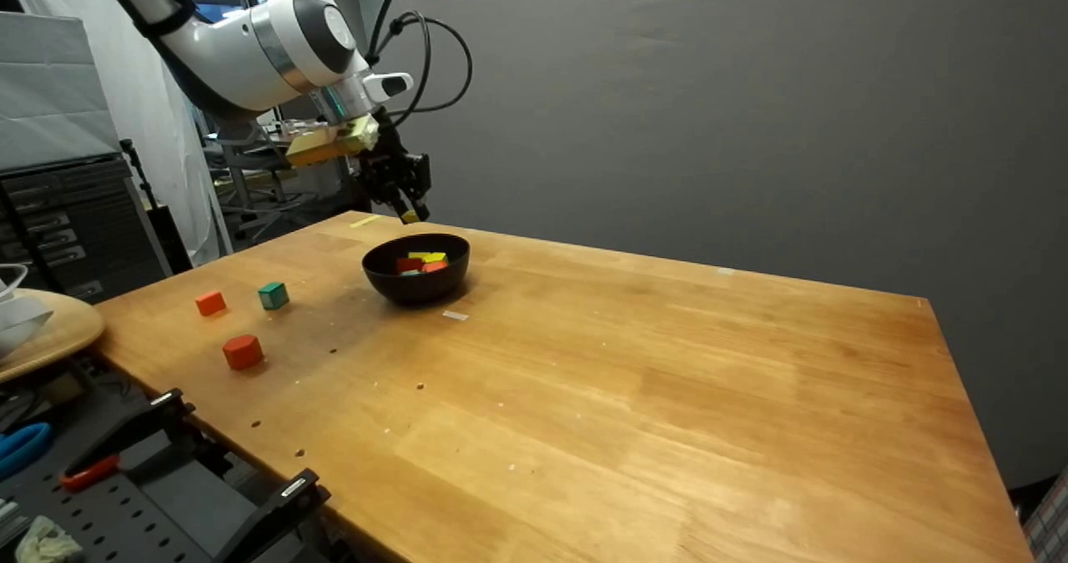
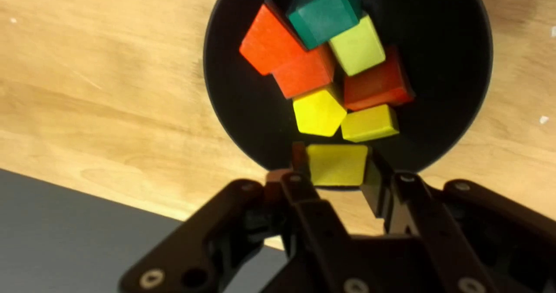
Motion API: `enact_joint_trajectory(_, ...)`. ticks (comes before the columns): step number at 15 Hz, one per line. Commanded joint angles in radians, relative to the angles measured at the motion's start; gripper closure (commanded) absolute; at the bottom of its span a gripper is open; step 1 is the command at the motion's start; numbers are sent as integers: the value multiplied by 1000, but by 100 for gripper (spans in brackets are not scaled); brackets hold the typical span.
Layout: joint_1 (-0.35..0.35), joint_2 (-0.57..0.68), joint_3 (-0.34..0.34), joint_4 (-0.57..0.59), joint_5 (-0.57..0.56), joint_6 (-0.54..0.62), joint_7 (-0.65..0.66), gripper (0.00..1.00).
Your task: Put the colored blocks into the black bowl
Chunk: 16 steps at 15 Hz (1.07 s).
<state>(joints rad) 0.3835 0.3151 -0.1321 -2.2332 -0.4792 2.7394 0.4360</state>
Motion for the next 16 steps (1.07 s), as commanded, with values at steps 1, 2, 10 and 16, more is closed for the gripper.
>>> enact_joint_trajectory(1, -30, -33, 35, -52, 7, 20, 10, 34)
enact_joint_trajectory(2, -30, -46, 40, -66, 5, 9, 8, 27)
enact_joint_trajectory(10, -91, -90, 161, -164, 128, 15, -175, 0)
enact_joint_trajectory(16, -116, -120, 317, -250, 275, 20, -383, 0)
